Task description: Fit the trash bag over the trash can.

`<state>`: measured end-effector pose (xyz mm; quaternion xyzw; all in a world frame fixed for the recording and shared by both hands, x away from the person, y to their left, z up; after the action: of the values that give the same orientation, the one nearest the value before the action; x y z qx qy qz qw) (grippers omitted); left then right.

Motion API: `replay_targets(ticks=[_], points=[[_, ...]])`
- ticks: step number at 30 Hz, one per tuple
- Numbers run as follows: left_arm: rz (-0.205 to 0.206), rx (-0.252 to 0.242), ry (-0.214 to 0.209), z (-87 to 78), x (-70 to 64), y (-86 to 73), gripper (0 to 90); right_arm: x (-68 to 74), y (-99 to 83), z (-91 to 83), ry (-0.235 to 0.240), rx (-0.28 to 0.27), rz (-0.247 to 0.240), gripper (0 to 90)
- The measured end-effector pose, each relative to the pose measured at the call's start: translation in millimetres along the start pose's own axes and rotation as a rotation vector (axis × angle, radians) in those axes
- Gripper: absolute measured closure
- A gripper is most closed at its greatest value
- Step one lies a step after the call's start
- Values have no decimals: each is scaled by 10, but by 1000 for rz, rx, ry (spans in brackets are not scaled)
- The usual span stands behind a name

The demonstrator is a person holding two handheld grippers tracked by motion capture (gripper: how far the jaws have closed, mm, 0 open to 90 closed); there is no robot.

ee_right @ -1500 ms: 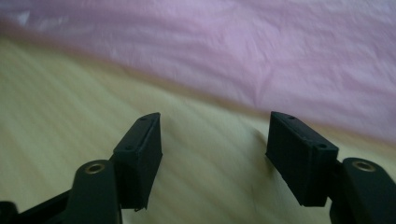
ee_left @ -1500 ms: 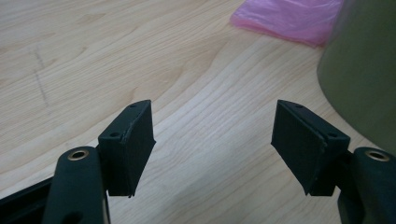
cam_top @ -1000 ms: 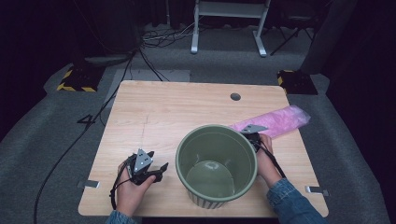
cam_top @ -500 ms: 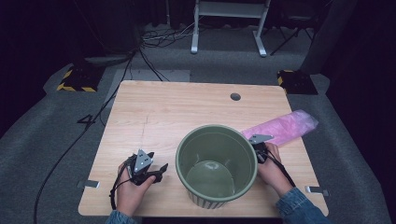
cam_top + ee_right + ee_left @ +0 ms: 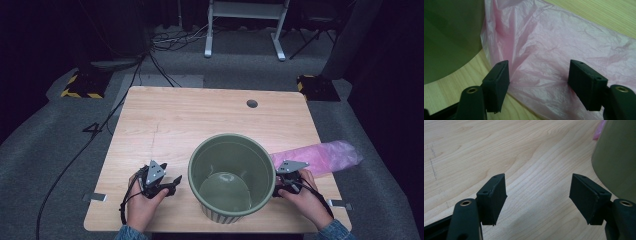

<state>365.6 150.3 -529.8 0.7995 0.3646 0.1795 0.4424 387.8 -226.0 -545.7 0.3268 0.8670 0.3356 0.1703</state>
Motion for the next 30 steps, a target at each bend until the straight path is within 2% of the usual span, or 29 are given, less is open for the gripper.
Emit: replay_targets(ticks=[7, 9, 11, 13, 14, 15, 16, 18, 19, 20, 22, 24, 25, 26, 30], points=[[1, -1, 0, 3, 3, 0, 296, 37, -117, -147, 35, 25, -40, 407], [0, 1, -3, 10, -5, 0, 296, 21, -111, -186, 27, 10, -38, 377], [0, 0, -2, 11, -7, 2, 296, -35, -80, -231, -6, -13, -5, 369], [-3, -1, -2, 8, -9, 4, 296, -161, -67, -289, -69, -28, 66, 341], [-3, -1, 0, 4, -6, 4, 296, -161, -67, -289, -69, -28, 66, 341], [-2, -1, 1, 0, -3, 4, 296, -259, -77, -323, -111, -33, 110, 325], [-1, -1, 2, -1, 1, 3, 296, -492, -143, -399, -201, -31, 190, 296], [2, 2, 2, 9, 10, -2, 296, -746, -252, -462, -295, -8, 237, 263], [2, 2, 2, 9, 10, -2, 296, -746, -252, -462, -295, -8, 237, 263], [-2, 5, -2, 23, -2, -6, 296, -945, -362, -491, -348, 21, 275, 243], [-1, 6, -3, 31, -10, -6, 295, -1074, -459, -488, -374, 49, 315, 220], [0, 6, -1, 28, -6, -6, 295, -1140, -530, -455, -385, 73, 334, 188], [0, 6, -1, 28, -6, -6, 295, -1140, -530, -455, -385, 73, 334, 188], [-3, 6, 0, 23, 0, -6, 295, -1162, -573, -422, -395, 80, 357, 145], [-2, 9, -2, 31, -6, -11, 295, -1161, -597, -421, -391, 70, 401, 146]])
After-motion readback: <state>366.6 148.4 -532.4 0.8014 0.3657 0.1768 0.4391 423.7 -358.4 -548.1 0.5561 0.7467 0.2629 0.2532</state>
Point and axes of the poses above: each handheld gripper's, and its own axes: z roughly forward along the jaws, y roughly out of its top, x roughly to its left, the point moved 7 cm from there along z, roughly forward along the jaws, and after that the axes turned 6 degrees about -y, right-handed, at the moved point
